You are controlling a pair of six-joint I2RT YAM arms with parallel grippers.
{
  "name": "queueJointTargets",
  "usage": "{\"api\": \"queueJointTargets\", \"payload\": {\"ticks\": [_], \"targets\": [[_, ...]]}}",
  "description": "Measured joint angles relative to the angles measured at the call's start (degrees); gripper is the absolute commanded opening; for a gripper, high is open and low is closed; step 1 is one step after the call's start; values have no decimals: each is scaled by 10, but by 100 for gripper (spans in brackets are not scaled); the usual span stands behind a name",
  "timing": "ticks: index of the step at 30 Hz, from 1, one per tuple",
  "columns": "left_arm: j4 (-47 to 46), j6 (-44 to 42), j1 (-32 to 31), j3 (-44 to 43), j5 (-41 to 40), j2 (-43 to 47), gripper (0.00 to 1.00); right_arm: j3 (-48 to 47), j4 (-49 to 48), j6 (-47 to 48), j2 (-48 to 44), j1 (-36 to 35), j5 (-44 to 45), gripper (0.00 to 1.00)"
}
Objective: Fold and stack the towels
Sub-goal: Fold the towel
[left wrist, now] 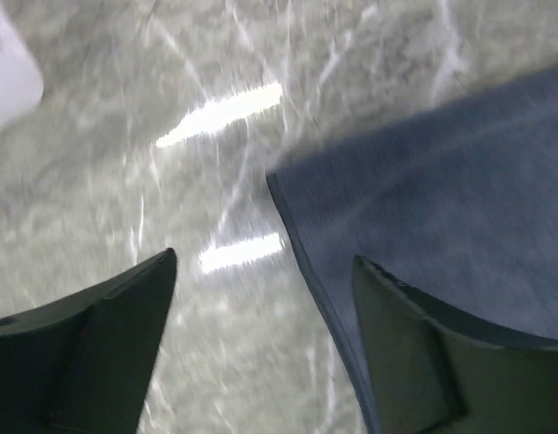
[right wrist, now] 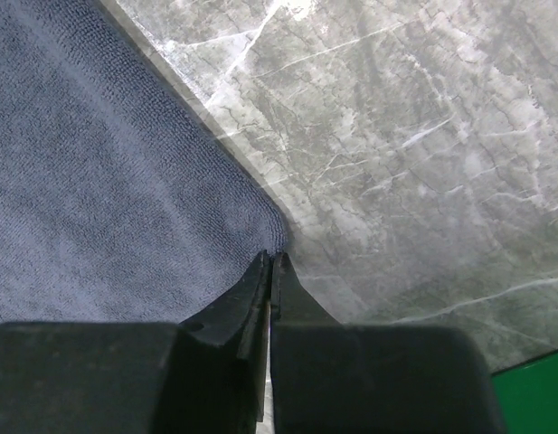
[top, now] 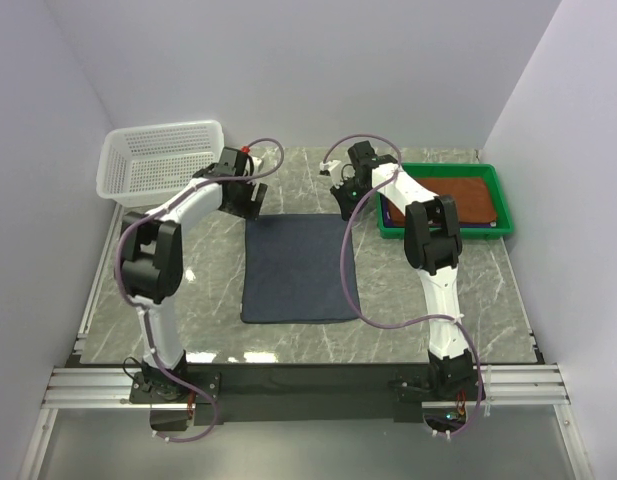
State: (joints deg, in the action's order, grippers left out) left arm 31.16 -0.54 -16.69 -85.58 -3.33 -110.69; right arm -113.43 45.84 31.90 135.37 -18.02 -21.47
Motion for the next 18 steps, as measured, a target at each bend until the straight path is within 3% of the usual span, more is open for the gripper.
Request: {"api": "queueJointTargets", "payload": {"ticks": [4, 15, 18], "targets": [[5, -31, 8, -44, 11, -47, 64, 1, -2, 0, 0, 0, 0, 0], [12, -91, 20, -84, 79, -91, 58, 7, -9, -3, -2, 0, 0, 0], [12, -95, 20, -85, 88, -101, 52, 10, -13, -4, -3, 0, 0, 0]]}}
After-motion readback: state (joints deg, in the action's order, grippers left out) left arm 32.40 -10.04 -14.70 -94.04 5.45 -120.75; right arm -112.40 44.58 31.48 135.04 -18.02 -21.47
